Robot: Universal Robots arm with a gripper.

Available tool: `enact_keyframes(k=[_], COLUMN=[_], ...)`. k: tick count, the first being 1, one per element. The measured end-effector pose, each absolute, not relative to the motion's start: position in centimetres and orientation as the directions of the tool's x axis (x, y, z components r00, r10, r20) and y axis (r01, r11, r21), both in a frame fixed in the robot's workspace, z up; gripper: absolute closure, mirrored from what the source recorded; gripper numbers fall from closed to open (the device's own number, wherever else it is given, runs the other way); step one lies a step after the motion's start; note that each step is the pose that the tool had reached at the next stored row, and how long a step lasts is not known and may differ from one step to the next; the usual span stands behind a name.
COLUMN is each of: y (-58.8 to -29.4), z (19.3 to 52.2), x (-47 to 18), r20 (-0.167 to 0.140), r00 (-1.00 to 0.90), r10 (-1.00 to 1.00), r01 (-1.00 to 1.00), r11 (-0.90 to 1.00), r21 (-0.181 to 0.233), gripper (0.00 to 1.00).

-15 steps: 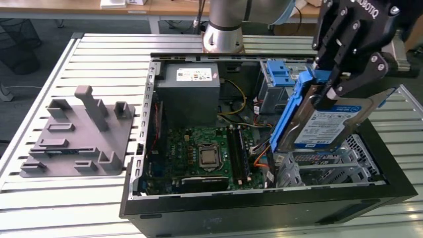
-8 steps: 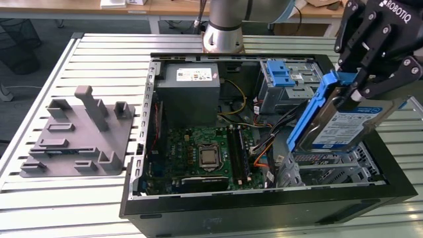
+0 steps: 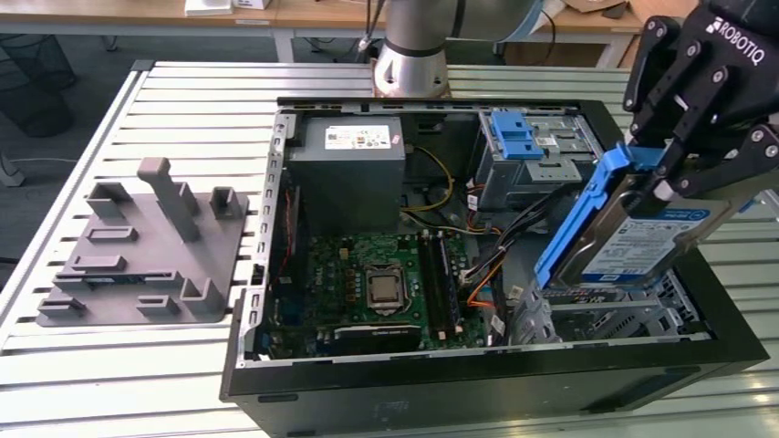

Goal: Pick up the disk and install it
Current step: 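Insert the disk into the insertion slot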

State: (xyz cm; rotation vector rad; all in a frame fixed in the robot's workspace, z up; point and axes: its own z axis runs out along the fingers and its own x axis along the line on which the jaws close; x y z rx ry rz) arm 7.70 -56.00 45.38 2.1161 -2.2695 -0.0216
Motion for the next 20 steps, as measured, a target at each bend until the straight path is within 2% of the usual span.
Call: enact_keyframes(k=[20], y=[-56.3], z=[43.8], x=[8.7], r20=[0.018], r00=[-0.069], r10=[-0.997], r01=[-0.997], r11=[0.07], r21=[0.036], gripper=[0.64])
